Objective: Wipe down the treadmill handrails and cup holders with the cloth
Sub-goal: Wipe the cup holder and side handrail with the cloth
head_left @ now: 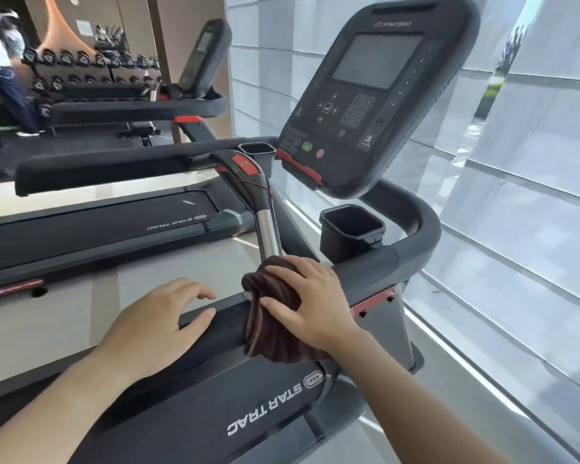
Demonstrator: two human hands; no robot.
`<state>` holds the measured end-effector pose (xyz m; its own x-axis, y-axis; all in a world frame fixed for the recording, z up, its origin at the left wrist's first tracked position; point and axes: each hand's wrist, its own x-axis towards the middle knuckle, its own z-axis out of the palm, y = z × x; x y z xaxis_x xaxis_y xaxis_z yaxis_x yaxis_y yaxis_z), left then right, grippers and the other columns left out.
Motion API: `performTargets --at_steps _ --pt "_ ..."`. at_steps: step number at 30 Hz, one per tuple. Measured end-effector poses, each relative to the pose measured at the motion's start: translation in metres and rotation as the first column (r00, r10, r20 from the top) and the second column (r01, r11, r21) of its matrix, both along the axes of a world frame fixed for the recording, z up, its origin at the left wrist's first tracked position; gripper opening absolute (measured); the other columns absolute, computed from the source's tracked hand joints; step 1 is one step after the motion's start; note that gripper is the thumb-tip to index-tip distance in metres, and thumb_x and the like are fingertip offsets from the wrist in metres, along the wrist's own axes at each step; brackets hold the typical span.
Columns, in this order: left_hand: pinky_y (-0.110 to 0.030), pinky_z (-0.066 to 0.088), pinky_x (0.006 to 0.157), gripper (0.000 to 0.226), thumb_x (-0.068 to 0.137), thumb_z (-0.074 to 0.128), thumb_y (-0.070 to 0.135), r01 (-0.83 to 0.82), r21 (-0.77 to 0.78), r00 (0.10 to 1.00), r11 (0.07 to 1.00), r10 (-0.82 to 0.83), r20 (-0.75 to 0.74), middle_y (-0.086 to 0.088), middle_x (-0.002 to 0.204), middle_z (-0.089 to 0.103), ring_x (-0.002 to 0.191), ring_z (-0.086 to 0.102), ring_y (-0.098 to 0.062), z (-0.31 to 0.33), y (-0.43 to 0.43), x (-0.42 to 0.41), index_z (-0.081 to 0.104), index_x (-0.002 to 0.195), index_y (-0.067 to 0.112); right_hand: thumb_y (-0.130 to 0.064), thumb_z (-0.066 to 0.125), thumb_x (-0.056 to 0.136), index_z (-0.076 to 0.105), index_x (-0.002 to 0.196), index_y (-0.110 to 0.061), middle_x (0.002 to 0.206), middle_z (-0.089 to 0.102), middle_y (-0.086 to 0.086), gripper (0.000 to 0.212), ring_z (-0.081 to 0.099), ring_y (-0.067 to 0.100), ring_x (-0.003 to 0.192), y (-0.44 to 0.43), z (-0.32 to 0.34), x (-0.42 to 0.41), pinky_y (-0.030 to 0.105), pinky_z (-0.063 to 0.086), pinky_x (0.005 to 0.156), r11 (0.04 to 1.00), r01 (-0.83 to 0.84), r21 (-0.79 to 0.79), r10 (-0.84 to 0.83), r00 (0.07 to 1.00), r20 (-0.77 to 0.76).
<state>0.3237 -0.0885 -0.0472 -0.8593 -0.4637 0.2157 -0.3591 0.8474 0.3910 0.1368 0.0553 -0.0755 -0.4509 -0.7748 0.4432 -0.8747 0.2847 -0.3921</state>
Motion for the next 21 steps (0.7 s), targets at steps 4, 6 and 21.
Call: performTargets --at_steps 4,6,21 --pt "-0.03 0.047 0.077 0.028 0.086 0.04 0.054 0.035 -0.036 0.999 0.999 -0.035 -0.004 0.04 0.097 0.044 0.093 0.057 -0.004 -0.003 -0.013 0.015 0.054 0.107 0.042 -0.054 0.046 0.086 0.063 0.112 -0.031 0.119 0.06 -0.008 0.039 0.051 0.016 0.113 -0.016 -0.01 0.032 0.037 0.034 0.101 0.994 0.049 -0.096 -0.049 0.999 0.011" --pt "-0.025 0.043 0.072 0.025 0.086 0.042 0.052 0.049 -0.033 0.999 0.998 -0.048 0.015 0.042 0.096 0.04 0.094 0.053 0.0 -0.006 -0.023 0.029 0.053 0.107 0.042 -0.049 0.046 0.086 0.066 0.108 -0.03 0.119 0.059 -0.008 0.036 0.054 0.016 0.107 -0.025 -0.006 0.028 0.041 0.04 0.096 0.982 0.143 -0.124 -0.128 0.984 0.122" --pt "-0.027 0.046 0.078 0.036 0.089 0.041 0.046 0.289 0.071 0.957 0.955 -0.287 -0.034 0.015 0.121 0.054 0.107 0.052 -0.01 -0.021 -0.054 0.089 0.046 0.123 0.035 -0.041 0.066 0.081 0.07 0.097 -0.031 0.12 0.059 -0.01 0.02 0.047 0.01 0.117 -0.065 -0.002 0.134 0.038 0.035 0.104 0.884 0.446 -0.142 -0.409 0.883 0.232"
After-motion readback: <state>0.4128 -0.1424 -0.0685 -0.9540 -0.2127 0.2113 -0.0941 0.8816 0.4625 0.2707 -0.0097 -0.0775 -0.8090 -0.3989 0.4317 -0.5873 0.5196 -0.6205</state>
